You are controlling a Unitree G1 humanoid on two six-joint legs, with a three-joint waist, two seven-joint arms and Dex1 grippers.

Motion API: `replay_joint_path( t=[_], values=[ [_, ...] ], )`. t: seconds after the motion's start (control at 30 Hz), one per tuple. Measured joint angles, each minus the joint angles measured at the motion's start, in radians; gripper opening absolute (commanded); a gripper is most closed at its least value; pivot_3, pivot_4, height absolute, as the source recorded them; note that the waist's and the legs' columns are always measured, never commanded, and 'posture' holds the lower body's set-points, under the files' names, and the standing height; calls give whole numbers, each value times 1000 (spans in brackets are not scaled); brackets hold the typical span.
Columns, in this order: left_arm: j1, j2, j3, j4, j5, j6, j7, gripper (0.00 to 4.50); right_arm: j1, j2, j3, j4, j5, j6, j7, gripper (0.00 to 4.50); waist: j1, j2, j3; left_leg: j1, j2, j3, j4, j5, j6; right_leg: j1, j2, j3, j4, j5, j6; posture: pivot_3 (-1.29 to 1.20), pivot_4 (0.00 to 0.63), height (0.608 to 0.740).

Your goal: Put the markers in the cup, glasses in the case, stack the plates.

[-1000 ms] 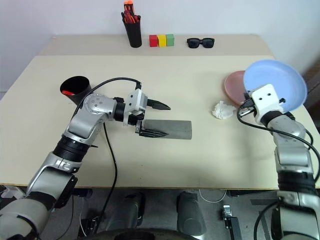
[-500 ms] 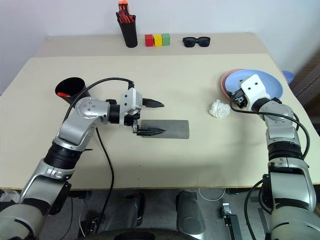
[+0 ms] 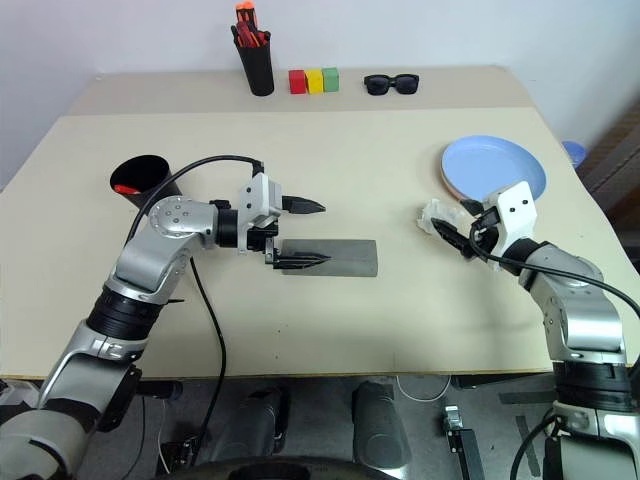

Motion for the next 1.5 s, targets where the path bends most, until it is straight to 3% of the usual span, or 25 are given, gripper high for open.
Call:
replay_joint_path(
  t=[0.17,0.37,0.47,0.63,0.9,1.07,1.2,1.33,1.5],
  values=[
    [-1,5,2,0,0,0,1,4500,-13,30,36,47,-36,-28,-14,3287,3,0,0,0,0,0,0,0,0,0,0,0,0,0,0,0,150,740],
    [6,39,21,-23,0,21,18,4500,-109,91,116,277,-146,-161,-37,3287,1,0,0,0,0,0,-1,0,0,-1,0,0,0,0,0,0,150,740],
    [24,60,33,-53,0,33,32,4500,-192,94,148,439,-222,-267,-60,2397,0,0,0,0,0,1,-1,0,0,-1,0,0,-1,0,0,0,150,740],
    [43,76,34,-71,-1,55,49,4500,-249,101,155,538,-265,-360,-76,38,2,0,0,0,0,0,-1,0,0,-1,0,0,0,0,0,0,150,740],
    [63,80,42,-97,-15,64,71,4500,-258,114,84,403,-219,-378,-131,38,0,0,0,0,0,0,-1,0,0,-1,0,0,0,0,0,0,150,740],
    [63,70,42,-98,-19,63,87,4500,-437,84,50,569,-235,-435,-189,38,0,0,0,0,0,0,-1,0,0,-1,0,0,-1,0,0,0,150,740],
    [63,68,44,-97,-18,62,109,4500,-552,48,58,821,-287,-537,-190,1495,1,0,0,-1,0,1,-2,0,0,-1,0,0,-2,0,0,0,150,740],
    [64,62,46,-97,-17,57,139,4500,-592,49,80,1007,-330,-616,-195,3518,-2,1,1,-1,0,1,-3,0,0,-2,0,0,-1,0,0,0,150,740],
    [79,34,76,-85,4,7,216,4500,-621,45,78,1051,-345,-680,-212,3518,-7,1,1,-1,0,1,-2,0,0,-2,0,0,-1,0,0,0,150,740]
  ],
)
